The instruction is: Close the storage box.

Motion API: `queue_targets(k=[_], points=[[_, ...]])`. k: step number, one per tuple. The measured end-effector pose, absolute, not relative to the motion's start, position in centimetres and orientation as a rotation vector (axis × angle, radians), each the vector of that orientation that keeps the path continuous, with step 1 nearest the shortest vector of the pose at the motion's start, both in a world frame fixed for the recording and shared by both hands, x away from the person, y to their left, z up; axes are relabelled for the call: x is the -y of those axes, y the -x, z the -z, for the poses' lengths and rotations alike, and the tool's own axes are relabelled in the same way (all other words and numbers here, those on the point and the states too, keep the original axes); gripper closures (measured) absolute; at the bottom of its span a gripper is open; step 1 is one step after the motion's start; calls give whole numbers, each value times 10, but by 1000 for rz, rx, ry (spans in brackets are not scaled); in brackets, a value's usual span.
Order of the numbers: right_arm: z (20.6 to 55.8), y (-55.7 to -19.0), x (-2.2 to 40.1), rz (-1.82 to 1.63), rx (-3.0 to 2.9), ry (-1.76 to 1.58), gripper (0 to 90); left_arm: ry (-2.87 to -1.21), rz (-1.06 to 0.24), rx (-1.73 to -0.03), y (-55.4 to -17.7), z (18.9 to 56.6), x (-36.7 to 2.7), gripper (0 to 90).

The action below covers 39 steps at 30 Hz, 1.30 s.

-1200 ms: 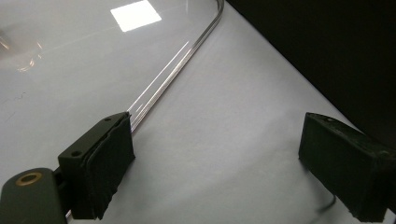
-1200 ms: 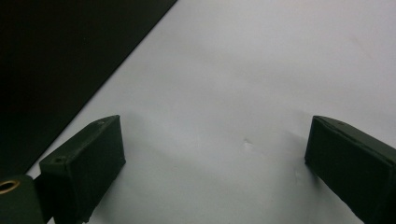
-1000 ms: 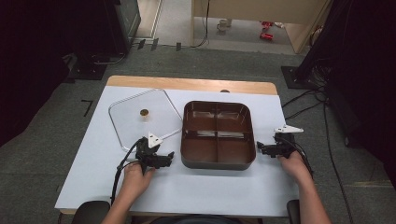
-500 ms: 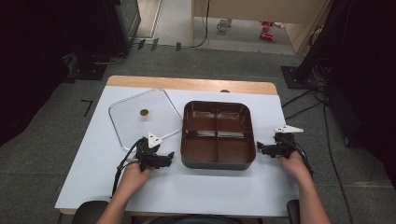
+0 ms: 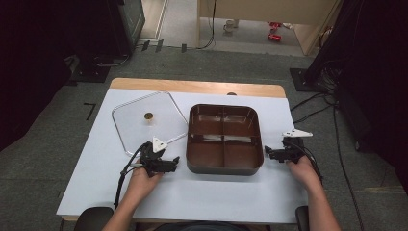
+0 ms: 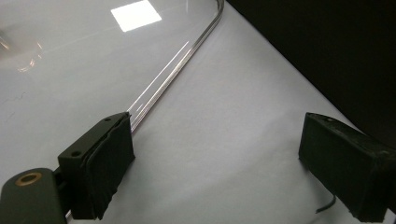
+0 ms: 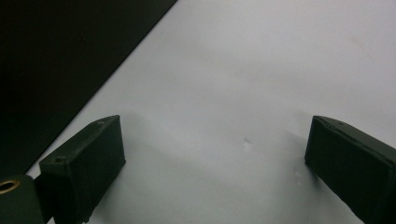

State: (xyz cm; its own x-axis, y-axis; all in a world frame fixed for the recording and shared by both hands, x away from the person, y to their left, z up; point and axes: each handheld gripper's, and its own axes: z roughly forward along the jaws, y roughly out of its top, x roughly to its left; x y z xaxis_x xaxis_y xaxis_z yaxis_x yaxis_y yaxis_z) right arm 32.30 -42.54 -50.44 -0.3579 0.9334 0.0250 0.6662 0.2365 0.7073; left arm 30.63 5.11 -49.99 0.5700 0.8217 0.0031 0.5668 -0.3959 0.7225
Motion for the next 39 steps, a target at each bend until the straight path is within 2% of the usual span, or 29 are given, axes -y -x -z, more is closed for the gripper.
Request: queue_targets(k=[11,29,39], points=[[504,-323,425,-897,-2112,-1468,42,-2119,-472,-1119,-307,499,-50,96],[504,-323,425,-898,-2111,-1469,42,-2259,-389,-1117,-313,483,-46,146],[504,-323,425,-897,-2112,-1468,42,-2228,-305,-1106,-316,474,-51,144]])
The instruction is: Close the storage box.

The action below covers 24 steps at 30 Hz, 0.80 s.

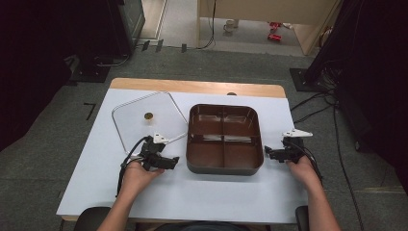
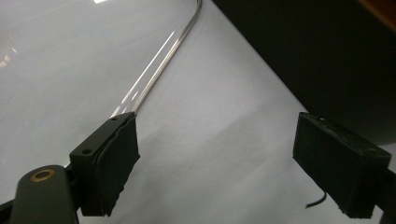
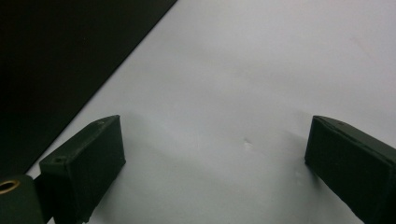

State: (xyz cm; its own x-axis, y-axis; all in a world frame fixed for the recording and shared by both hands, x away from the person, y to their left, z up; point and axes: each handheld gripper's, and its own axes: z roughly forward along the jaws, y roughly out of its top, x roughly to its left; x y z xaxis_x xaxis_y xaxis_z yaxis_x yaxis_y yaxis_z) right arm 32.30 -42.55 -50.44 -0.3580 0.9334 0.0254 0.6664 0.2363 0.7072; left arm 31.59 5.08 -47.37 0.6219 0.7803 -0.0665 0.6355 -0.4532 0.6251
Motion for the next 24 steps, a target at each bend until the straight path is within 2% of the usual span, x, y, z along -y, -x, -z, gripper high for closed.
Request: queue_targets(k=[22,24], points=[[504,-323,425,-897,-2111,-1469,42,-2182,-314,-1066,-326,452,-64,165],[504,-323,425,-897,-2111,-1469,42,-2168,-307,-1046,-329,450,-66,206]])
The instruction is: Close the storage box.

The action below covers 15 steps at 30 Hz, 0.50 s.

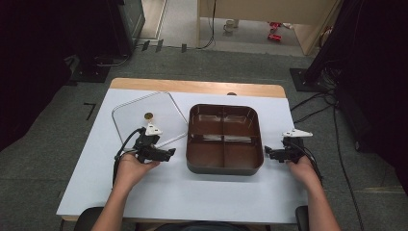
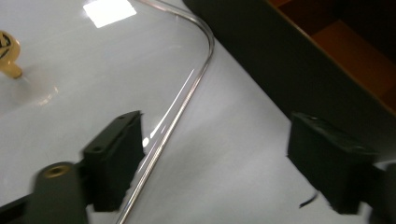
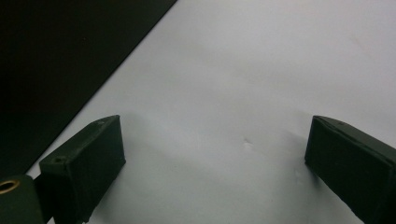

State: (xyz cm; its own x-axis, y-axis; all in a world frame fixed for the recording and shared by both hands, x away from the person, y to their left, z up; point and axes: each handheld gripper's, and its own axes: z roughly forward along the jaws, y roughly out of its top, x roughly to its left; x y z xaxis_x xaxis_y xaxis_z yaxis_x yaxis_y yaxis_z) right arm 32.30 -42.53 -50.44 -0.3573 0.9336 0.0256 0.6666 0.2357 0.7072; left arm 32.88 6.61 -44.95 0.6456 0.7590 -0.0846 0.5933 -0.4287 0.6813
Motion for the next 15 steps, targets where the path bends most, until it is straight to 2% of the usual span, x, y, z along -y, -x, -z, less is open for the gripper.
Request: queue_targets(k=[1,15], points=[[504,-323,425,-896,-2111,-1470,42,-2167,-313,-1040,-329,449,-67,250],[504,-323,425,-897,-2111,-1469,42,-2145,-299,-1071,-345,437,-76,250]])
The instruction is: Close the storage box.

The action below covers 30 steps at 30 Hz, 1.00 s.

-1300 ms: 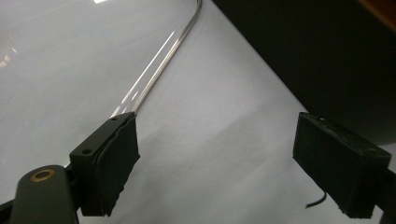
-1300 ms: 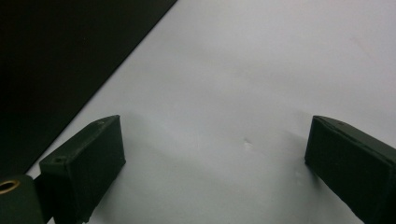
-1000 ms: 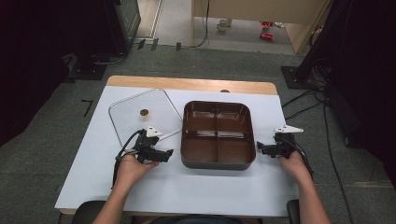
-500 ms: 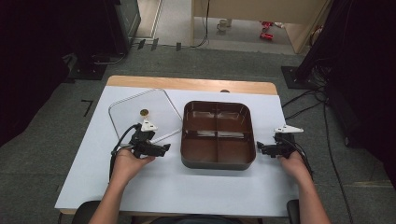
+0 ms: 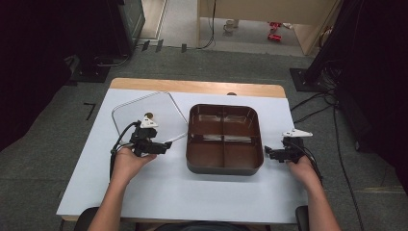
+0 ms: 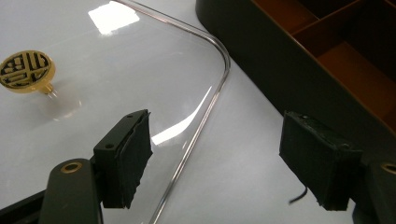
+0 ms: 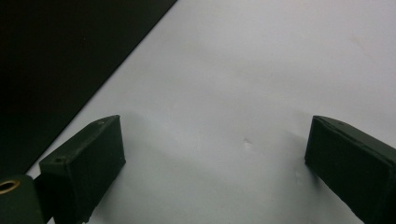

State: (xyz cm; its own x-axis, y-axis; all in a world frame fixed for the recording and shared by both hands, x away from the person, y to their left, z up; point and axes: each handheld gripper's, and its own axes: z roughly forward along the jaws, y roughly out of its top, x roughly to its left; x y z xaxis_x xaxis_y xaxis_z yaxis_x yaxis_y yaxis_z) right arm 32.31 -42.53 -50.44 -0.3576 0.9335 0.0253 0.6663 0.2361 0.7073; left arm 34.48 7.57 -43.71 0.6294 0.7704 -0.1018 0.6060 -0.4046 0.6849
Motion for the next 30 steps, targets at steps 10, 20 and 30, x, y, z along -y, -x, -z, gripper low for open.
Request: queue_targets(k=[10,20,30], points=[[504,-323,425,-898,-2112,-1471,42,-2125,-279,-1087,-359,435,-80,253],[504,-323,425,-897,-2112,-1470,42,-2102,-294,-1110,-373,434,-89,254],[504,-323,425,-897,-2112,-1469,42,-2070,-325,-1141,-390,432,-100,261]])
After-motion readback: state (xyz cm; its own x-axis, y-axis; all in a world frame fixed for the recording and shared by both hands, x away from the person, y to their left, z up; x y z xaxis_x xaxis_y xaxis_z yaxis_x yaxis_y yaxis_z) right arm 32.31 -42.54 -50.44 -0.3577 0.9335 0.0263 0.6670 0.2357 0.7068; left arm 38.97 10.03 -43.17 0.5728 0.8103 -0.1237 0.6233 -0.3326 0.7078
